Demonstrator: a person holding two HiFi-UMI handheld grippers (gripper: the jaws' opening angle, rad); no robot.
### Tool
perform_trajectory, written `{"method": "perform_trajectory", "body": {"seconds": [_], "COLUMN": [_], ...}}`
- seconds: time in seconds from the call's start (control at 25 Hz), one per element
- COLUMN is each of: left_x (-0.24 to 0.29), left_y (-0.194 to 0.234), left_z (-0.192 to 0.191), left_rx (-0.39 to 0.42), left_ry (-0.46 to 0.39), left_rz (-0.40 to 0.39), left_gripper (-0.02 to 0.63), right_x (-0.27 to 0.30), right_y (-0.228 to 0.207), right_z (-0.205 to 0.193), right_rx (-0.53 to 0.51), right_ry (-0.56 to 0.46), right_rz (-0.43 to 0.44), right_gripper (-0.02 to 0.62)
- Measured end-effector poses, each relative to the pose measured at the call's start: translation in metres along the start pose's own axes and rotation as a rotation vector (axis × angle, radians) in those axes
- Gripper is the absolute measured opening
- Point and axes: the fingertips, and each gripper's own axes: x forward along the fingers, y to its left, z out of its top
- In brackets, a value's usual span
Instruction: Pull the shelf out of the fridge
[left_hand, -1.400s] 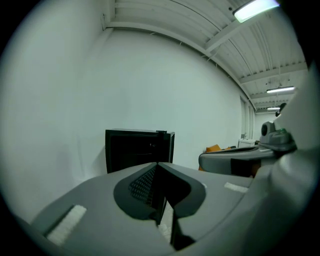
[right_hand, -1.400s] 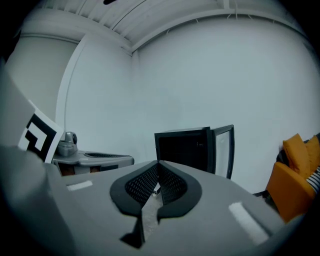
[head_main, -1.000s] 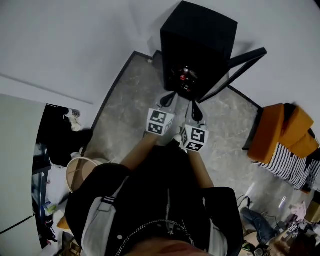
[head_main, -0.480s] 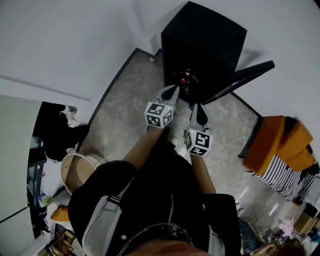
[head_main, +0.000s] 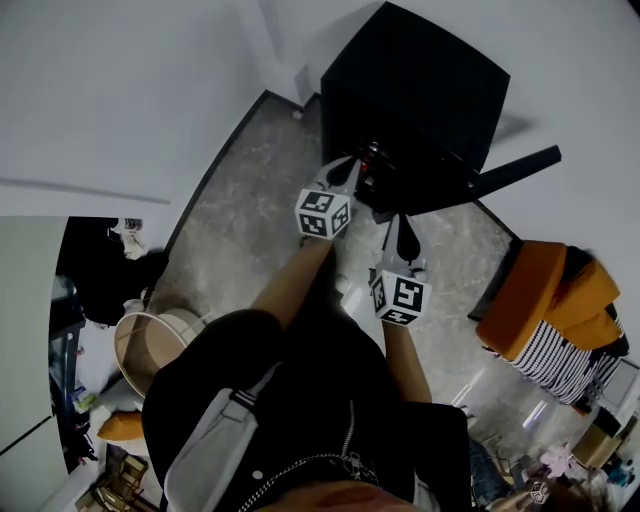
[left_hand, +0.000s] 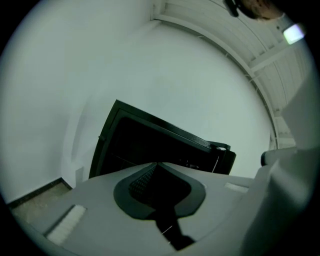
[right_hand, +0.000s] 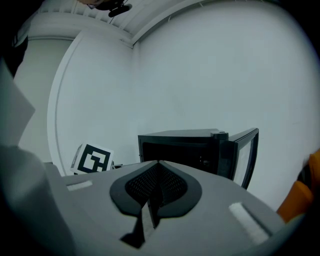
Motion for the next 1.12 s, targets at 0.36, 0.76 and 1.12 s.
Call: {"method": "perform_trajectory", "body": {"seconds": [0.36,0.76,1.12], "left_x": [0.057,0.111,0.149], "left_y": [0.053,0.089,0.101], "left_z": [-0.009,-0.026,-0.025], "left_rx": [-0.302,-0.672,-0.917], "left_ry": [-0.101,-0.166,-0.236], "left_rz": [0.053,0.048,-0.001], "left_gripper": [0.026,0.125,0.137], "right_x": [0.015,0.012,0.011], "right_y": [-0.003,-0.018,-0.031], "right_z": [-0.025,-0.05,-0.057], "right_rx": [-0.034,-0.04,-0.029], "right_ry": [0.083,0.139,0.158], "right_rz": [-0.007,-0.048,-0.075], "right_gripper": [0.002,0.002,0.002]}}
